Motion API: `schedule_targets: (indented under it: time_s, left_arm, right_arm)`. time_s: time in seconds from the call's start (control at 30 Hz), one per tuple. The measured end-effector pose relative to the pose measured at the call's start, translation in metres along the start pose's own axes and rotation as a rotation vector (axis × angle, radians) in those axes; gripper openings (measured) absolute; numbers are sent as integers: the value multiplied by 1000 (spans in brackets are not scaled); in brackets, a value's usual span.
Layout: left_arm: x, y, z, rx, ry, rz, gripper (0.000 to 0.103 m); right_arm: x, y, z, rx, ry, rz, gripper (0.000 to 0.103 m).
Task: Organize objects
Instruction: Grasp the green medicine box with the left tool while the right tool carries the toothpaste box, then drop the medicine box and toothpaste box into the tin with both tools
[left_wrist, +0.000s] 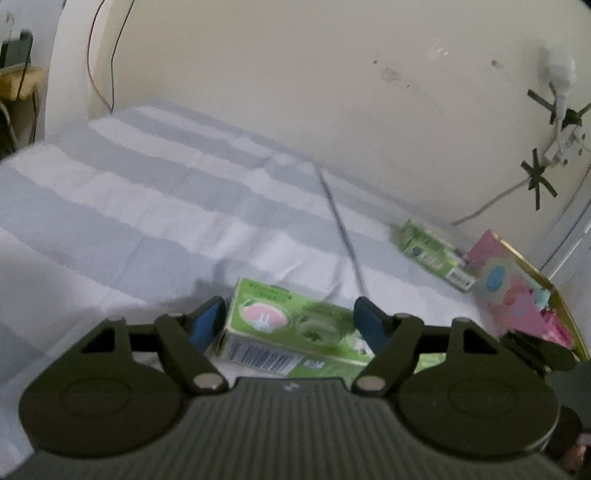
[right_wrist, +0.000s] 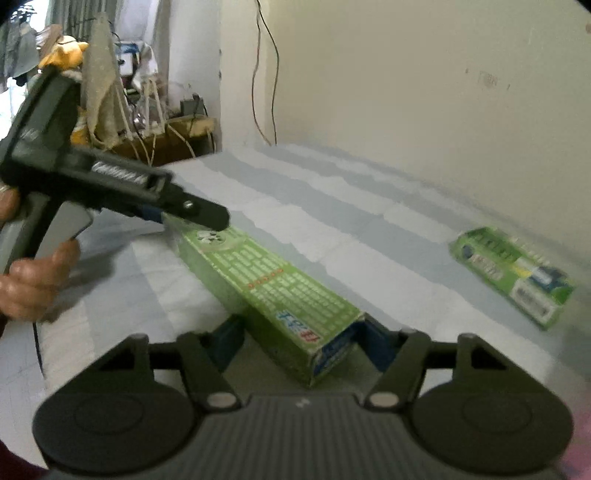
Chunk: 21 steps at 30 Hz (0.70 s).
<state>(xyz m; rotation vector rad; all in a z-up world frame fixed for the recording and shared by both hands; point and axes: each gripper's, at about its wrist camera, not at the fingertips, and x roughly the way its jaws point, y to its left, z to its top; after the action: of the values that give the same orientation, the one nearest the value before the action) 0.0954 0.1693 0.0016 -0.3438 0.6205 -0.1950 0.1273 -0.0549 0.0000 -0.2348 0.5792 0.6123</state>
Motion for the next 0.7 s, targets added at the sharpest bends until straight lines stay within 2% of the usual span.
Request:
schedule_targets:
  time_s: [0.07, 0.17, 0.27, 0.43, 0.53, 0.7]
  left_arm:
    - [-6, -19, 7, 19, -18, -48, 74]
    - [-11, -70, 22, 93, -70, -132, 74]
    - [-2, -122, 32, 168, -82, -217, 74]
    - [38, -223, 32, 304, -42, -324, 74]
    - [72, -276, 27, 340, 2, -373, 75]
    - [121, -347, 21, 371, 59, -404, 75]
  right_arm:
    - [-26, -1, -2, -11, -51, -39, 63]
    - [-65, -18, -5, 16, -110, -112, 63]
    - [-108, -41, -12, 47, -165, -211, 63]
    - [-176, -83, -40, 102, -210, -406, 63]
    - [-206, -106, -61, 126, -213, -519, 63]
    - [-224, -164, -85, 167, -167, -604, 63]
